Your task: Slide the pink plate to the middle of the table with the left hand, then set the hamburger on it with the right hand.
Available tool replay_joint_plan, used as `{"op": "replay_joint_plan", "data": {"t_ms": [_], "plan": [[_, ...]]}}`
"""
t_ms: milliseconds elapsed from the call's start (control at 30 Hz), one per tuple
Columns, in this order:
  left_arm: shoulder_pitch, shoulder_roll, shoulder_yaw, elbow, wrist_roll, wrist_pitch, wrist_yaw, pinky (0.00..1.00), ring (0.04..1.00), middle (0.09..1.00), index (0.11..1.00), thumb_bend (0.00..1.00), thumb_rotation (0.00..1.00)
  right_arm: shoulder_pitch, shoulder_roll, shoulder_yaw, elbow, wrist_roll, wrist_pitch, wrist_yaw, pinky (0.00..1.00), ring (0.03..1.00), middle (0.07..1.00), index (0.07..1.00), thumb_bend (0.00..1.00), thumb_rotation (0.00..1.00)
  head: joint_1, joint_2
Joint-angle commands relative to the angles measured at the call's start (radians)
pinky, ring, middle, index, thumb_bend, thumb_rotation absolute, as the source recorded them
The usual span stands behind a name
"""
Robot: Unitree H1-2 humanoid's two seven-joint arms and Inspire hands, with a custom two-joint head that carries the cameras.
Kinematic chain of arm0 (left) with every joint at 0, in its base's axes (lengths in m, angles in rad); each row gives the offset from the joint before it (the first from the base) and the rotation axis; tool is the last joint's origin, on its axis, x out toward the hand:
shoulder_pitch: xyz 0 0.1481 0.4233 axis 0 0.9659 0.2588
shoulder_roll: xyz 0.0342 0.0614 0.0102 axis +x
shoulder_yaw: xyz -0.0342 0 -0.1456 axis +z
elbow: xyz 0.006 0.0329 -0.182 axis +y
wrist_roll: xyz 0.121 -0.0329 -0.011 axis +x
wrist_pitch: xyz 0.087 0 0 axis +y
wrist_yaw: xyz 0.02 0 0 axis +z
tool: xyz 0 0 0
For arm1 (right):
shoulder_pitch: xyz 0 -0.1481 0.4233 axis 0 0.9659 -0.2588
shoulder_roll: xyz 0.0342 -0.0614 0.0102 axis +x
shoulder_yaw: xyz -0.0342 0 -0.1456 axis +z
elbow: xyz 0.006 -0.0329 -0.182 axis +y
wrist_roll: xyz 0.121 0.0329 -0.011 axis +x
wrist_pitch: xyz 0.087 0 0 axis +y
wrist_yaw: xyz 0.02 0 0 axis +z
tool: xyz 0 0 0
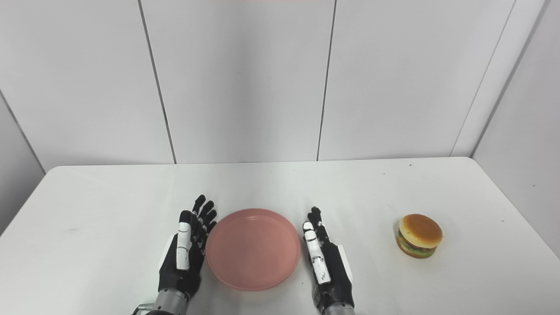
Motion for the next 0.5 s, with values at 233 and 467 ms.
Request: {"op": "replay_joint_plan", "data": {"t_ms": [233,467], "plan": [[0.079,0.039,-0.025,0.022,0.23,-0.089,0.125,1.0,1.0,1.0,1.0,0.76,1.0,-0.108,-0.141,0.001,0.069,-0.227,-0.26,-0.052,1.0,1.0,0.998,0.995,0.66,0.89,-0.028,-0.002],[0.086,0.057,-0.061,0.054,0.393,-0.119,0.24,0.78,0.9,0.957,0.996,0.7,1.0,-0.15,-0.342,-0.001,-0.059,-0.322,-0.076,0.075,0.92,0.948,0.963,0.978,0.69,0.87,-0.045,0.001]]}}
